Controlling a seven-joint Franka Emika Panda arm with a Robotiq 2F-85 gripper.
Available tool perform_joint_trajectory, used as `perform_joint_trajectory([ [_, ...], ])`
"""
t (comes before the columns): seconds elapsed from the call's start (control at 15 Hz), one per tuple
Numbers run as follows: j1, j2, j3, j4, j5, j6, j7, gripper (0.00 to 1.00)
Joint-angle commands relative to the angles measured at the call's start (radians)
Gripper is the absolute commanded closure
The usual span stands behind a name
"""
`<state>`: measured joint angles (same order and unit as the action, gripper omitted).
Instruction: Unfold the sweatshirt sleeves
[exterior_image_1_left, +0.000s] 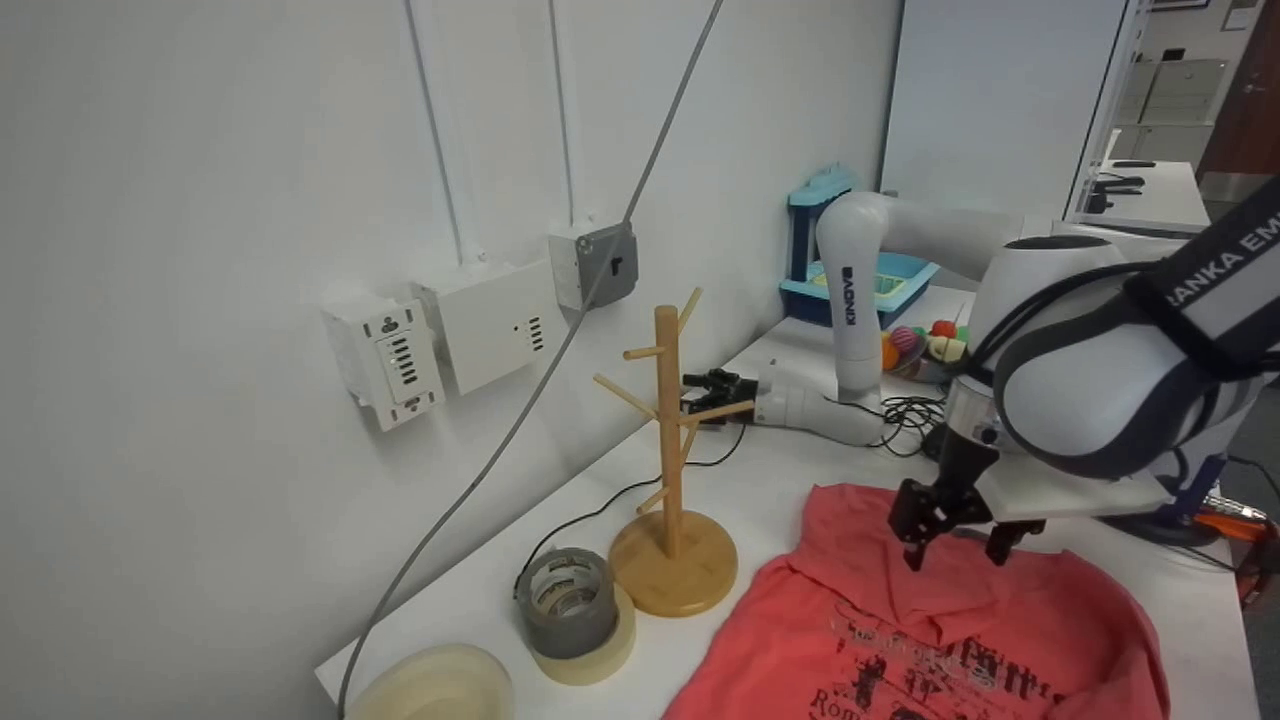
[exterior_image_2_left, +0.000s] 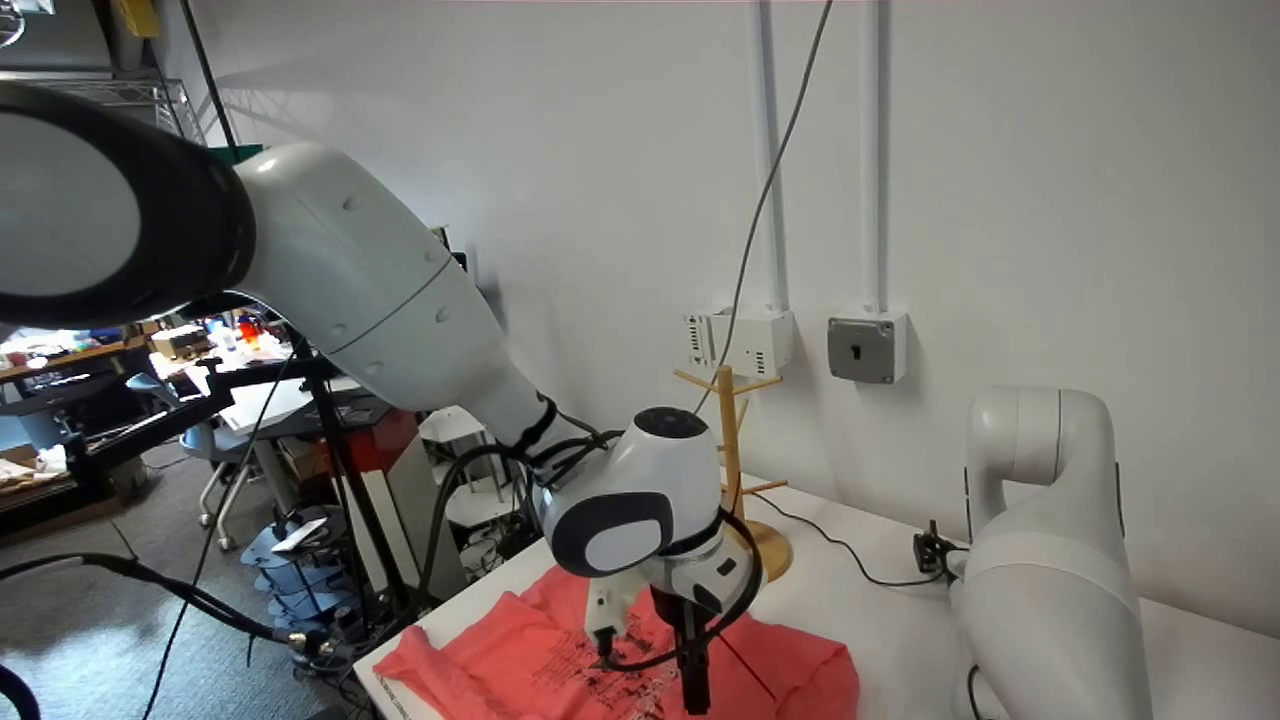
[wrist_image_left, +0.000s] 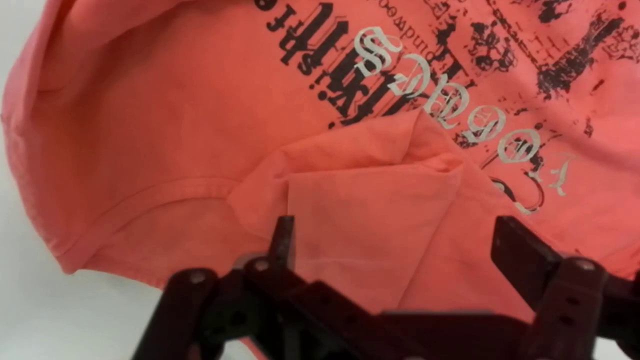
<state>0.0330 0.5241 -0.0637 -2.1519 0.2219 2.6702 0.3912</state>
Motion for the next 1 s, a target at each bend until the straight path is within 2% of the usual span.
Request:
perform_joint_trajectory([
  [0.0, -0.033, 0.049, 0.013, 0.057, 0.037, -0.011, -0.011, 0.00],
  [0.53, -0.060, 0.112, 0.015, 0.093, 0.039, -0.006, -0.023, 0.00],
  [0.93, -0.089, 0.157, 0.043, 0.127, 0.069, -0.012, -0.047, 0.00],
])
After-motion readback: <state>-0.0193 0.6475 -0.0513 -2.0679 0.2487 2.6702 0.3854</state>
